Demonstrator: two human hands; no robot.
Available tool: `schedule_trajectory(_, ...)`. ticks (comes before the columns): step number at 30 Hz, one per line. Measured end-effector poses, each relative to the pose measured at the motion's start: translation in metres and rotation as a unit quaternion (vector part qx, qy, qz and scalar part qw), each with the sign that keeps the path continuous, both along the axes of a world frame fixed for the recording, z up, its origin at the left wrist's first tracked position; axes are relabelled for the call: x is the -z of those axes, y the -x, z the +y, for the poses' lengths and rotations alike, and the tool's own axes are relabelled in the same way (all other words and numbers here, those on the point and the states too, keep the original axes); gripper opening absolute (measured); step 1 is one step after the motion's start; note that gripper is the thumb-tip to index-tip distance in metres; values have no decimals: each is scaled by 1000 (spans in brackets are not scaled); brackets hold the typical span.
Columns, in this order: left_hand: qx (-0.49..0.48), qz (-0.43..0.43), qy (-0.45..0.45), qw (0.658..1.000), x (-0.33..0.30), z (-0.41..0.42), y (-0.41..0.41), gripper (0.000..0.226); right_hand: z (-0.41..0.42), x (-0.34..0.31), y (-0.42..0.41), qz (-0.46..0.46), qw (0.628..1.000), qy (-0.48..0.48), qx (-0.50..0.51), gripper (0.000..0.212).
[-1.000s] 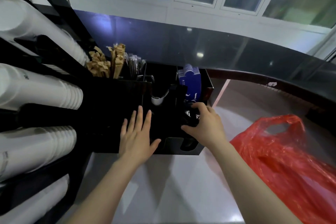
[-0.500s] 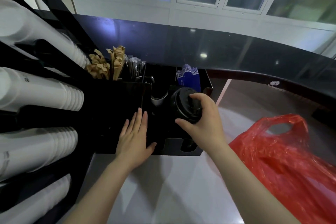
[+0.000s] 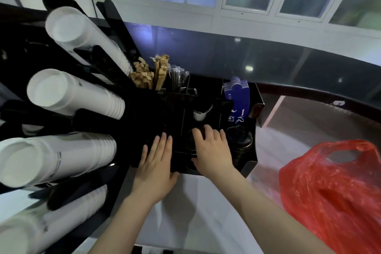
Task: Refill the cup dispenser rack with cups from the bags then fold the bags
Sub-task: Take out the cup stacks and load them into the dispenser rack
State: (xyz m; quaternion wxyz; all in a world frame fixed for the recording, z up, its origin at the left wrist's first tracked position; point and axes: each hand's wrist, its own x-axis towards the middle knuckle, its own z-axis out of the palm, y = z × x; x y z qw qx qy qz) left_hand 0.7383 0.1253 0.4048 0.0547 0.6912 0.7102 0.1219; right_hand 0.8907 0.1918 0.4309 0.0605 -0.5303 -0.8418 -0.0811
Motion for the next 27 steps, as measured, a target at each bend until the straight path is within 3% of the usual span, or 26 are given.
schedule_trajectory(7,46,2,3,999,4,2,-12,89,4,20,0,-87,996,14,13,82)
schedule_trajectory(13,56,5,10,998,9,3,-14,92,4,17,4,-176,984,39,9,64)
schedule_trajectory(16,58,9,10,998,10,2,-13,95,-2,13,-2,-188,981,34,-21,72)
schedule_trajectory(20,54,12,9,998,11,2,-15,96,-19,14,-14,-161,983,-37,-75,41)
schedule_trajectory(27,61,15,13,998,14,3,-14,100,-20,12,-16,-178,980,7,-89,35)
